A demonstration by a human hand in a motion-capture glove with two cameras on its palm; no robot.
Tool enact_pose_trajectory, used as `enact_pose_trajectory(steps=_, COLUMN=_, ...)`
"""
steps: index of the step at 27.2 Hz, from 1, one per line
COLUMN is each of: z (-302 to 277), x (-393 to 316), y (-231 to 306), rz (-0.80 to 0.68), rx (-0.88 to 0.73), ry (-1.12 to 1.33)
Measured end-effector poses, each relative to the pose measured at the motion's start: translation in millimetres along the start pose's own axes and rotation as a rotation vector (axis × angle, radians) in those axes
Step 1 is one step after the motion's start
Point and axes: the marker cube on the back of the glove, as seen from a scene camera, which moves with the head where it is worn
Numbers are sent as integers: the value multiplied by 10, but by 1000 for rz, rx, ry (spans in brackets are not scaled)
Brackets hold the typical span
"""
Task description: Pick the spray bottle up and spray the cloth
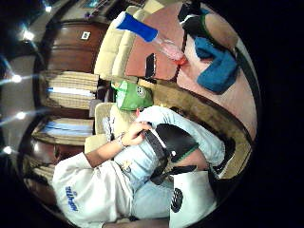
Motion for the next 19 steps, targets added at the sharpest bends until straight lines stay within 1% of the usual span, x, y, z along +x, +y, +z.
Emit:
enact_pose_trajectory(steps=6, z=-60, x=5, y=-24, rz=-17, rx=17, ry=-6)
enact_pose_trajectory(steps=19, z=-26, x=92, y=-18, rz=0, rx=-16, ry=-34)
